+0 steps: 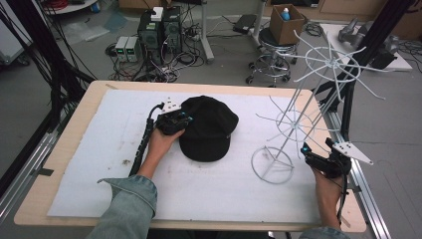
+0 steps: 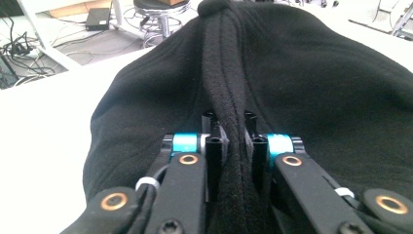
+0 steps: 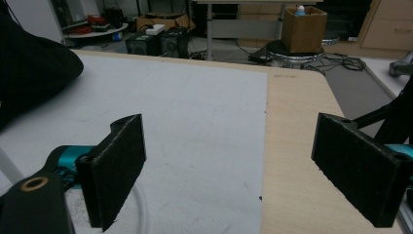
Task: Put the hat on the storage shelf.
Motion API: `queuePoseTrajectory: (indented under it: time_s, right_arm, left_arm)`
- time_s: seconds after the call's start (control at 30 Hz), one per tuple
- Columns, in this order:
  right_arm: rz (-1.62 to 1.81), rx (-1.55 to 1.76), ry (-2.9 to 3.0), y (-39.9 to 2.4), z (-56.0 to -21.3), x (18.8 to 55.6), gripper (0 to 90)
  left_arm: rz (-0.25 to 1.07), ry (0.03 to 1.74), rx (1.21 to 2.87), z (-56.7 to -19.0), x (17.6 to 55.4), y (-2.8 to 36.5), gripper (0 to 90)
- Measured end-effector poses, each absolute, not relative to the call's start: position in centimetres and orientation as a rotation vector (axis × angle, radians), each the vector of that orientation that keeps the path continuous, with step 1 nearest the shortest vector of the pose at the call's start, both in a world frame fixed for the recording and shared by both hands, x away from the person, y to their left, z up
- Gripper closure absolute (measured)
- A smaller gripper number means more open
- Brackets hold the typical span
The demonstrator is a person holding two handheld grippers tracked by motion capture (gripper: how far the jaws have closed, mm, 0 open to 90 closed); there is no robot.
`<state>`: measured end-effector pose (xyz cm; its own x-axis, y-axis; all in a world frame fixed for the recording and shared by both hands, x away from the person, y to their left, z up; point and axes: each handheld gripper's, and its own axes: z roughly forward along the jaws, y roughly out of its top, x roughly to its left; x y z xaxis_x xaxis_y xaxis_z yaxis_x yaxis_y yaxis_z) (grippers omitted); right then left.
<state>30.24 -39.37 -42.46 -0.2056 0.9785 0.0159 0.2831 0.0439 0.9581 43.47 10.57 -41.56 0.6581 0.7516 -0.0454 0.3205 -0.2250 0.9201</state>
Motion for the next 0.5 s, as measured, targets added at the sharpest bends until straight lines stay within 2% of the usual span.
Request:
queuePoseTrajectory:
  time_s: [0.2, 0.5]
  right_arm:
    - [1.201, 1.306, 1.588, -39.4, -42.5, 30.3, 11.8]
    - [1.193, 1.301, 1.593, -39.5, -42.5, 30.2, 11.8]
  left_arm:
    - [0.407, 0.855, 1.698, -40.9, 43.4, 11.3, 85.5]
    - [0.237, 0.766, 1.512, -40.2, 43.2, 11.8, 85.6]
